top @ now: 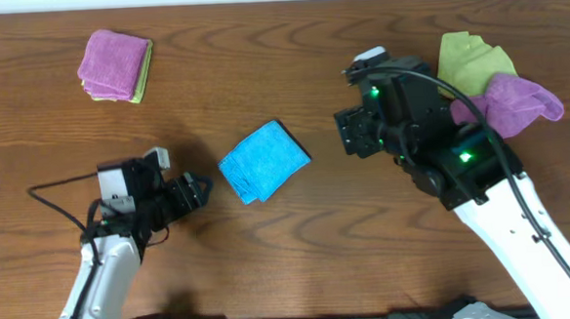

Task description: Fold the cloth

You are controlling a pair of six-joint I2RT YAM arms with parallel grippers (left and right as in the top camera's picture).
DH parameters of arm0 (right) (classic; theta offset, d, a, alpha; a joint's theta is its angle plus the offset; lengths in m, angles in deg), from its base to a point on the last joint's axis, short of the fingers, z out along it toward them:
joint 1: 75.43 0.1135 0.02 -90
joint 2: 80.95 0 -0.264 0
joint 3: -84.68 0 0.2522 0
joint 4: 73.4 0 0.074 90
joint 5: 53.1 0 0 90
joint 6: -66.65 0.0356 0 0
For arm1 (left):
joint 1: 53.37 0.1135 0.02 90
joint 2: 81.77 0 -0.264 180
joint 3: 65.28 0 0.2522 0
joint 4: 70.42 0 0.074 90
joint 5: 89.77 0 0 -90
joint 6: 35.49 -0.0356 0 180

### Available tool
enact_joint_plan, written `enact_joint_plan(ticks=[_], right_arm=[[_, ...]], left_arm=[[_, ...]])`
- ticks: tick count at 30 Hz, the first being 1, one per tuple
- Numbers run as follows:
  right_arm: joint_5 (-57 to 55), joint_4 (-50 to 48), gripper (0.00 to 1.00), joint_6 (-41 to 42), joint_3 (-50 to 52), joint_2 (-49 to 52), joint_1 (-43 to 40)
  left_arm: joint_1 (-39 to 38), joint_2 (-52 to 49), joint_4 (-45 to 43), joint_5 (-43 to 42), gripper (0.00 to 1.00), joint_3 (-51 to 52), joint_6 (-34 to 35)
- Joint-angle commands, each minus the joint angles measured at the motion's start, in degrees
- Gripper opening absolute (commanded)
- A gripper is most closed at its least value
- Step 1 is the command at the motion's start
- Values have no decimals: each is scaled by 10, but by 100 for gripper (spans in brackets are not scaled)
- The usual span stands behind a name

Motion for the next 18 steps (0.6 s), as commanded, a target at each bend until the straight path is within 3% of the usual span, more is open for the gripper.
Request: enact_joint_plan(ticks=[1, 7, 18], right_arm=[[-8, 8, 76, -12, -4, -10, -7], [-8, 21, 76, -12, -4, -10, -7], [-6, 21, 76, -12, -4, -10, -7]], left_arm=[[1, -1, -54, -55, 79, 30, 74], [1, -1, -155, -72, 84, 69, 157], [-24, -34, -205, -87, 85, 73, 189]])
